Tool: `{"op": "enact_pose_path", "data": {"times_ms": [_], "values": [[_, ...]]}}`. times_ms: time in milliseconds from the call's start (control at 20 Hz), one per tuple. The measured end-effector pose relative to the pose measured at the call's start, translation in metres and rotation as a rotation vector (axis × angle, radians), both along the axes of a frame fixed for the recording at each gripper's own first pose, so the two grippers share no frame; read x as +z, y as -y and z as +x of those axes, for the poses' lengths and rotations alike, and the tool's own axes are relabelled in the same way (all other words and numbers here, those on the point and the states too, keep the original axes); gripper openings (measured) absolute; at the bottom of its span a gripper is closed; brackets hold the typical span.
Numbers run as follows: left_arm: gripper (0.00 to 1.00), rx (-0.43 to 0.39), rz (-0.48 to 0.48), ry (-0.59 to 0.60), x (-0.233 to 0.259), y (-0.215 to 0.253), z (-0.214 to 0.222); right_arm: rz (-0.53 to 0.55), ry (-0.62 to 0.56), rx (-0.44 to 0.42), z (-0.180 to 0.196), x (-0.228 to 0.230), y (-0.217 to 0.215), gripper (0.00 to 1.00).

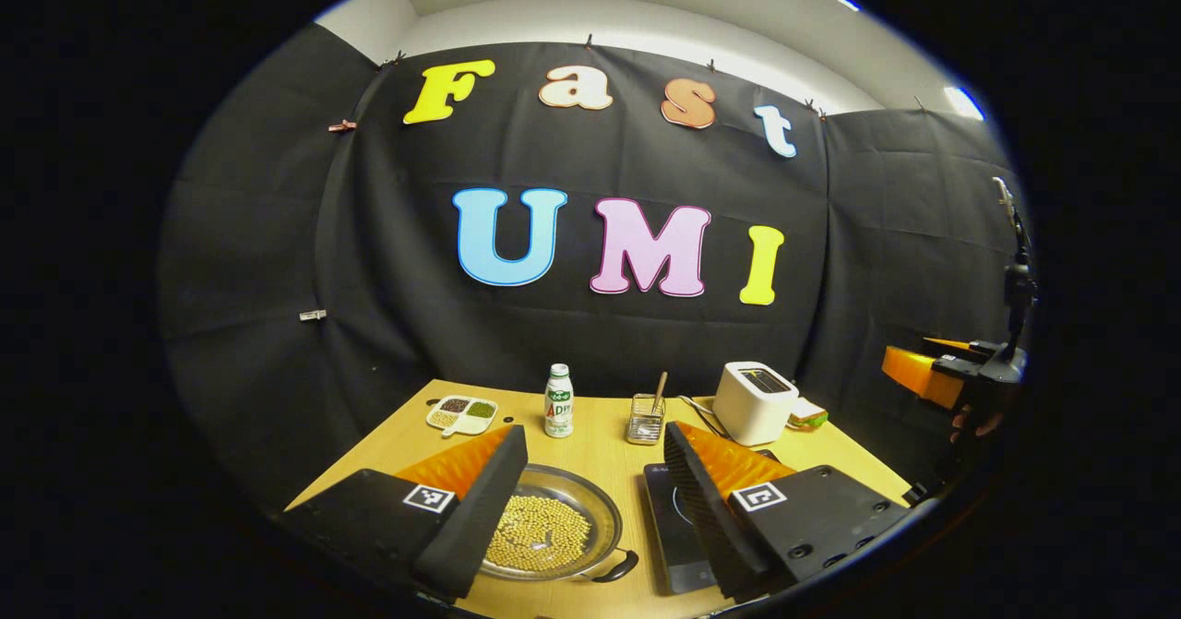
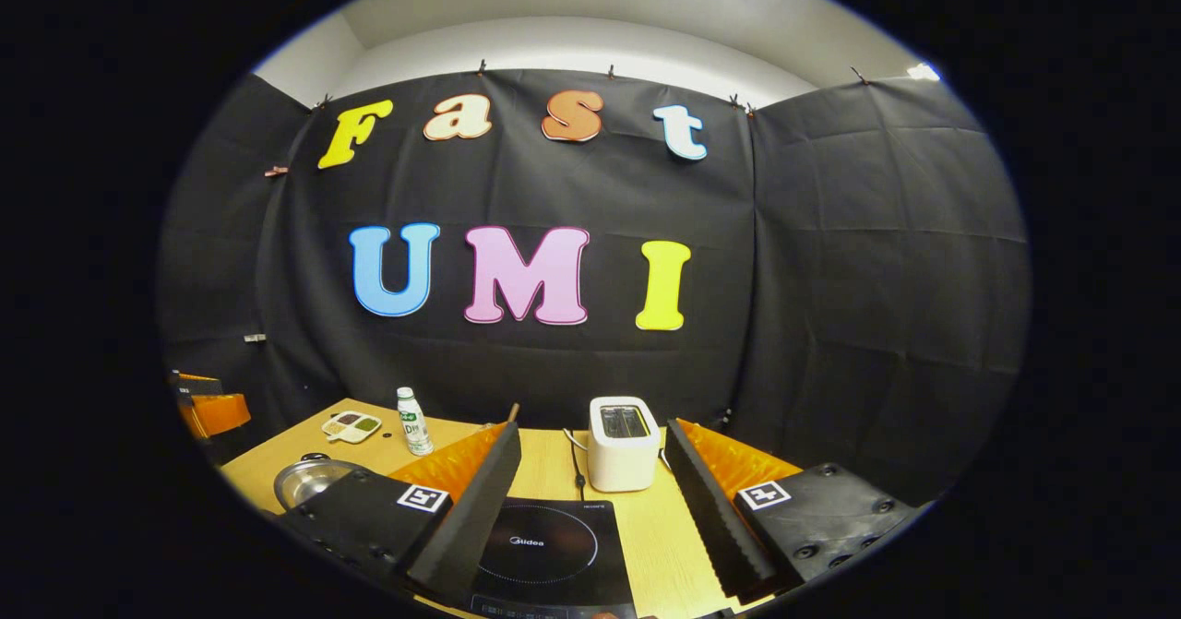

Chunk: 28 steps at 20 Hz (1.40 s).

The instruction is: First push the handle of the pot to place it horizontally, then grasp the pot with both hands and set it on the induction cooktop.

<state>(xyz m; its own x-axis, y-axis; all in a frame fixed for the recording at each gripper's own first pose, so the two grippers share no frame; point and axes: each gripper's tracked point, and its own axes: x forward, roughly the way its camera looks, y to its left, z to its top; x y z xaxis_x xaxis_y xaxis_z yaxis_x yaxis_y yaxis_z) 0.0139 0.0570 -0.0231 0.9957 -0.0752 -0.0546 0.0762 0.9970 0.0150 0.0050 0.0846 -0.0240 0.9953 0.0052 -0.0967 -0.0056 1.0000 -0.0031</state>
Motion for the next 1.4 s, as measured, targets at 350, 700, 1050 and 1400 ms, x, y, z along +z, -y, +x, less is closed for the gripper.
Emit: {"op": "enact_pose_path", "data": {"times_ms": [350, 700, 1050, 1400], "values": [[0.94, -0.015, 0.013, 0.008, -0.006, -0.028, -0.014, 0.008, 0.003, -0.002, -0.016, 0.008, -0.029, 0.98], [0.84, -0.007, 0.019, -0.06, -0.037, -0.074, -0.039, -0.028, 0.009, -0.005, -0.041, 0.008, -0.05, 0.98], [0.34, -0.059, -0.019, -0.197, -0.09, -0.093, -0.064, -0.059, 0.008, 0.028, -0.061, 0.006, -0.073, 0.98], [0.05, -0.094, -0.028, -0.362, -0.138, -0.094, -0.076, -0.054, -0.019, 0.041, -0.051, -0.004, -0.08, 0.98]]}}
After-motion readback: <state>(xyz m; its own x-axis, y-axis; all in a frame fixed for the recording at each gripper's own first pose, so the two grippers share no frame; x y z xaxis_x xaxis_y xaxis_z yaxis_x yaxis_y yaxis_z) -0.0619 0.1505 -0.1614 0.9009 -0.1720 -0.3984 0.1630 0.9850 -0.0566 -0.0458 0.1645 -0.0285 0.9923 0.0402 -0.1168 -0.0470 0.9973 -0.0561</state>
